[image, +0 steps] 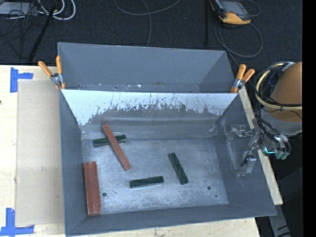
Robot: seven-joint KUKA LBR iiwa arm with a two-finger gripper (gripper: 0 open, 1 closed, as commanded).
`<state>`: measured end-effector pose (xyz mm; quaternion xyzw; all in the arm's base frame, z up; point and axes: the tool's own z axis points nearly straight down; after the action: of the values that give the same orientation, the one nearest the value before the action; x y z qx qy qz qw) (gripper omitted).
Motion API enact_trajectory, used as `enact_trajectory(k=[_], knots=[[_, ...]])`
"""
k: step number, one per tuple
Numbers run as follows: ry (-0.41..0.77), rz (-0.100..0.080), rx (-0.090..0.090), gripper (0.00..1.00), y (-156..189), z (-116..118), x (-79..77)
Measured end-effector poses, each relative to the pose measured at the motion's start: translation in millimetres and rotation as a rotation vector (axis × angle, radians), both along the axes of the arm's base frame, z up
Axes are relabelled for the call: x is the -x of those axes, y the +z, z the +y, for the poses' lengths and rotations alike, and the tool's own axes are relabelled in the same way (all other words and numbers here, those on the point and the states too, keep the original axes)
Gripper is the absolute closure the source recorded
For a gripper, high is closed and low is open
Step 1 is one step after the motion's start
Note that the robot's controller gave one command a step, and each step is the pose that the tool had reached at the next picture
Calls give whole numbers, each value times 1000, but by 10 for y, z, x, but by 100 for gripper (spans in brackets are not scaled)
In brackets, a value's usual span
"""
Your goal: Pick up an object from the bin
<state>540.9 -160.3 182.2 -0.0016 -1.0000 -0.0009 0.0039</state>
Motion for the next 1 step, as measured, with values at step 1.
enact_trajectory(k=[1], knots=[[-568, 0, 4, 0, -1134, 842, -5]])
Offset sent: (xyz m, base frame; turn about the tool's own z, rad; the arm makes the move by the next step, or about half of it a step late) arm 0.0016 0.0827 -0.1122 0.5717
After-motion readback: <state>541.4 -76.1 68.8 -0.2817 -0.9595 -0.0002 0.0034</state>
